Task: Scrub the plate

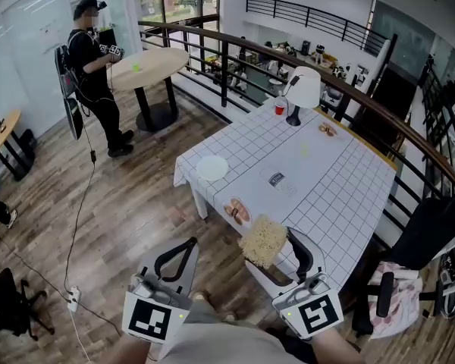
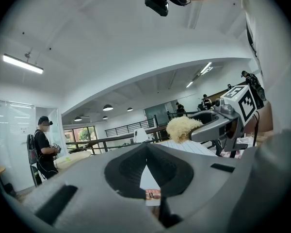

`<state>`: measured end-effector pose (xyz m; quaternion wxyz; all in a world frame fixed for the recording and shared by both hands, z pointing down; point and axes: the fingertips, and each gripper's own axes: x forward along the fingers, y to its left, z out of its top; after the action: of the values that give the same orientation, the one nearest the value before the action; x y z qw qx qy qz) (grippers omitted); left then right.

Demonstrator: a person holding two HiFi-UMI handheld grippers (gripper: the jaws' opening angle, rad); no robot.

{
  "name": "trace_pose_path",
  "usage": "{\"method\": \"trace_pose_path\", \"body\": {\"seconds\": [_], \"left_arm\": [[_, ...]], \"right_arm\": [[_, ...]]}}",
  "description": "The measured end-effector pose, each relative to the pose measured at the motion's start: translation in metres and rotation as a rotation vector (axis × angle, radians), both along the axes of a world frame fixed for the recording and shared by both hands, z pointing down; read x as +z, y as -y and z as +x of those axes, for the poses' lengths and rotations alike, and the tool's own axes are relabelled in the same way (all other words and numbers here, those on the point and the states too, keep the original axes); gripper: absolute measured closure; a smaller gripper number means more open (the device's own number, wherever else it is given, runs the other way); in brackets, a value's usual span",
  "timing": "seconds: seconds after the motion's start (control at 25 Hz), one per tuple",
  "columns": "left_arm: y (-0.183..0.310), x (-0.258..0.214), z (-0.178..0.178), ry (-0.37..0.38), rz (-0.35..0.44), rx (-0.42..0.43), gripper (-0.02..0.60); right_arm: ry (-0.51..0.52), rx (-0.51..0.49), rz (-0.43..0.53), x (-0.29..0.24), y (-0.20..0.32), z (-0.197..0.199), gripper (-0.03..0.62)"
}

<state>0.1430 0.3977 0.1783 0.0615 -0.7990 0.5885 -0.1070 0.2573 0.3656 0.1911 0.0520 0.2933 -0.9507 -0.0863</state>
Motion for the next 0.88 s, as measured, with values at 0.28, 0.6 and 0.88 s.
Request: {"method": "trace_pose_path", "body": {"seconds": [0.28,0.6,0.88], "left_arm": [[0.012,-0.007,-0.006,-0.036,0.009,-0.026,0.571],[0.026,0.007,-0.045,-0.045,0.022,-0.082,0.571],[0.067,0.023,-0.083,-0.047,0.001,-0.083,0.571]], "right_arm": [[-0.015,-0.021,0.0,-0.004,0.018,-0.006,0.224],[-0.049,-0.044,0.019,0.01,0.035,-0.036,0.224],[-0.062,-0.03,0.002,0.018,0.071,-0.07,0.224]]}}
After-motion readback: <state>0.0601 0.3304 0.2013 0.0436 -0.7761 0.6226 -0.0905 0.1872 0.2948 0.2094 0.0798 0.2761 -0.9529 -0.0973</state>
